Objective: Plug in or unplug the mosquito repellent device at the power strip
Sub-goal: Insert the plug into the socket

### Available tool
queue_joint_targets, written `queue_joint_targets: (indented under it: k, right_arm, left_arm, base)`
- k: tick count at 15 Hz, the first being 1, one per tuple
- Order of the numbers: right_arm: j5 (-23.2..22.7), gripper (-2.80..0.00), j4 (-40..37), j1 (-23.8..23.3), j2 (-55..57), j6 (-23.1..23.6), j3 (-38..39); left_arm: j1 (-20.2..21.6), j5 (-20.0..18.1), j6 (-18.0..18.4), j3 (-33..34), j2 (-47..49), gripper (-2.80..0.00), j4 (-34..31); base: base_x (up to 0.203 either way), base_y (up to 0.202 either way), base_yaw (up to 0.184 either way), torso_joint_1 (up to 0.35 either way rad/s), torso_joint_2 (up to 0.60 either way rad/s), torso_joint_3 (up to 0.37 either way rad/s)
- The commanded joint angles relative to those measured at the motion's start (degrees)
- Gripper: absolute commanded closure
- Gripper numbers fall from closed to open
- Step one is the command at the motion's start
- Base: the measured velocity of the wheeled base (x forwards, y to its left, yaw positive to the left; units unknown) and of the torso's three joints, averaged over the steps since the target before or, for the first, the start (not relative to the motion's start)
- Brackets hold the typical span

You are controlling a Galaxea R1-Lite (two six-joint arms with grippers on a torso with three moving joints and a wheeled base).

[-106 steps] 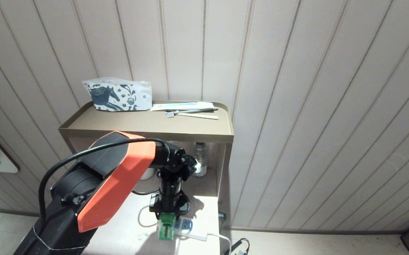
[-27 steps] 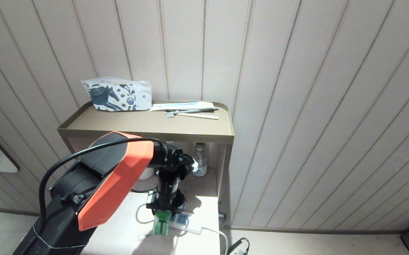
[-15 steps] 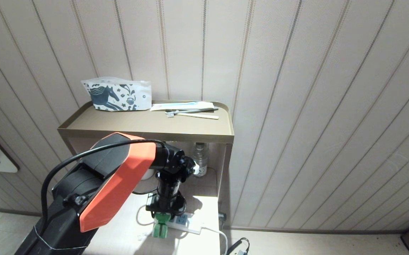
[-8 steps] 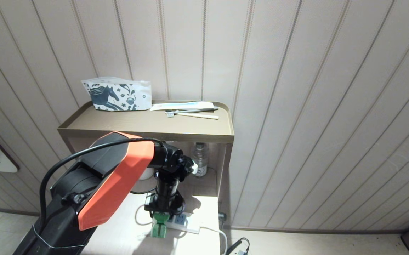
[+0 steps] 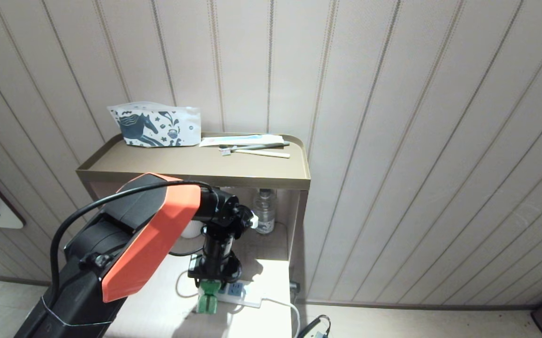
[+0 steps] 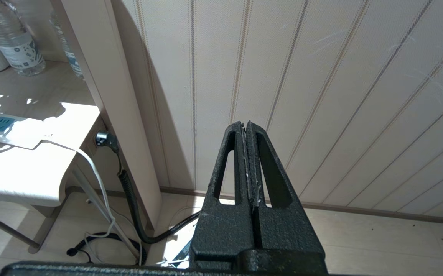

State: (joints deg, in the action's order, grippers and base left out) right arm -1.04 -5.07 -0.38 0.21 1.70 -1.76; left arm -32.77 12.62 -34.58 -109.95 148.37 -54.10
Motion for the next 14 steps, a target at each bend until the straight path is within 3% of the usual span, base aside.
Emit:
queue_joint_targets:
  k: [1,14]
  right_arm:
    - [-0.02,0.0,-0.03,0.02,-0.03,0.02,0.0]
    - [-0.02,0.0,-0.03,-0.05,-0.03,0.02,0.0]
  left_arm:
    - [-0.1,0.04,-0.22,-0.09,-0.63,0.0,-0.21]
    - [-0.16,0.56,-0.71,-0.09,-1.8,0.0,-0.18]
  base:
    - [0.0,0.0,0.0,0.0,0.0,0.0]
    - [0.0,0.0,0.0,0.0,0.0,0.0]
